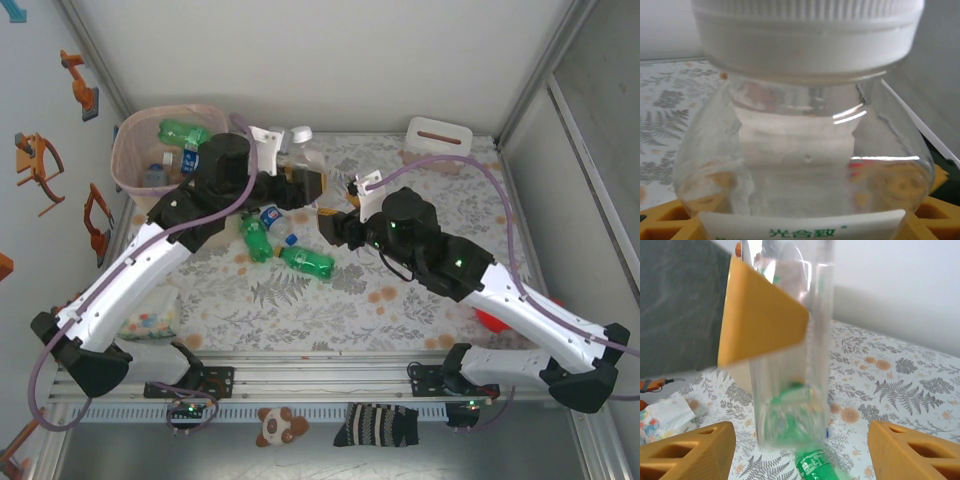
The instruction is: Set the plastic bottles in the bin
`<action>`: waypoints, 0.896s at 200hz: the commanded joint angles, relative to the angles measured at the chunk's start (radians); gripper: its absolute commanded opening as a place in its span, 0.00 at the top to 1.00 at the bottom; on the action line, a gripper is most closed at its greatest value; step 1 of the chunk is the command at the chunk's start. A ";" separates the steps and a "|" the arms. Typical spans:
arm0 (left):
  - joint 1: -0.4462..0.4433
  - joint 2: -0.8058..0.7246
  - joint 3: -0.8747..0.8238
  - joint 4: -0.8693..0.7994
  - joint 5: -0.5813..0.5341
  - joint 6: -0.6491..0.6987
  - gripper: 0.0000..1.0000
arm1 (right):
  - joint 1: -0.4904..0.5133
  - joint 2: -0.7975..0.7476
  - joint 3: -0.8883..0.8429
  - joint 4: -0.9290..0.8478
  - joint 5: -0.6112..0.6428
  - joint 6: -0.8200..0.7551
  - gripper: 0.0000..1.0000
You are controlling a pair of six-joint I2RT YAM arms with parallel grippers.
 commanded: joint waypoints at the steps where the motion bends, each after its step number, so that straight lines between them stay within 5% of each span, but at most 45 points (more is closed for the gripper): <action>1: 0.062 -0.037 0.066 -0.086 -0.027 0.035 0.42 | -0.002 -0.040 0.015 -0.012 0.005 0.000 0.30; 108: 0.561 0.084 0.469 -0.558 -0.134 0.351 0.40 | -0.002 -0.043 0.023 -0.037 0.028 -0.014 0.30; 179: 0.759 0.333 0.719 -0.735 -0.201 0.492 0.41 | -0.002 -0.029 0.023 -0.044 0.024 -0.025 0.30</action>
